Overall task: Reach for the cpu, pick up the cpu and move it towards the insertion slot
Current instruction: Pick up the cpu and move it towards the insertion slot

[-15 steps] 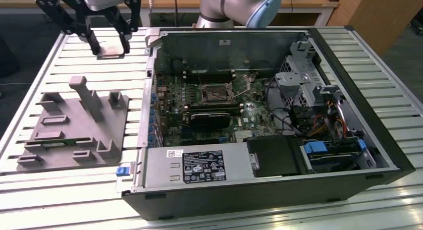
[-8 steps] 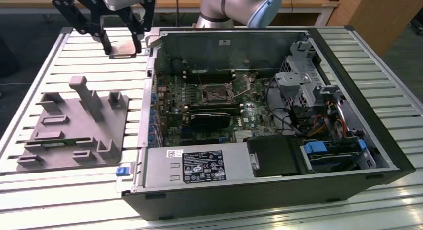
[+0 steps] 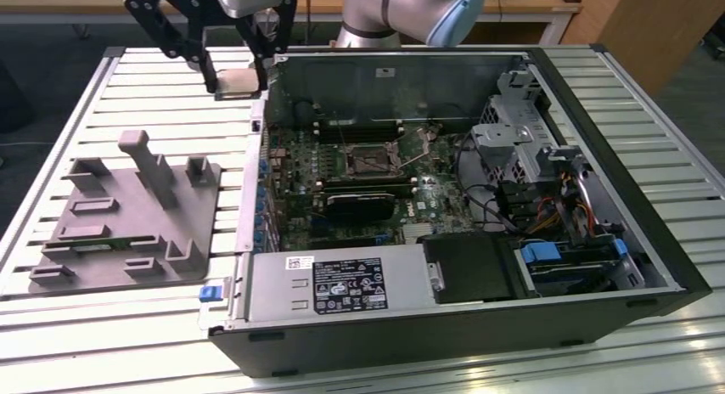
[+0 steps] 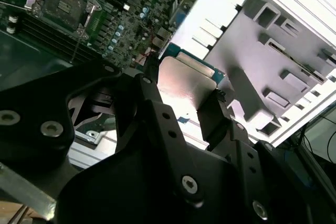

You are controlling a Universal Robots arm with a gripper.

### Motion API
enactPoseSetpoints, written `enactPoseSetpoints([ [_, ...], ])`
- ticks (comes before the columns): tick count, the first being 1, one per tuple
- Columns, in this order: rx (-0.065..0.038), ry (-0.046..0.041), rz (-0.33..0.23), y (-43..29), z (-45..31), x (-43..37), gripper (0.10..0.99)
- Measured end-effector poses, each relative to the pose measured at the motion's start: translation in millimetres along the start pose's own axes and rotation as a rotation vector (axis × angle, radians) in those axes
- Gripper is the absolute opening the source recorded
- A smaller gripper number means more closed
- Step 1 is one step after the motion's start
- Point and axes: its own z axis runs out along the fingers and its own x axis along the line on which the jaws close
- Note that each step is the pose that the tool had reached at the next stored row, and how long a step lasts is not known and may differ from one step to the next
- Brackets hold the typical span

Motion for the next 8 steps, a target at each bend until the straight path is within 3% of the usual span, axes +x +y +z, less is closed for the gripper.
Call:
enactPoseSetpoints([
  [8,0.000,0.0010,0.000,-0.5,0.4,-29.0,0.541],
])
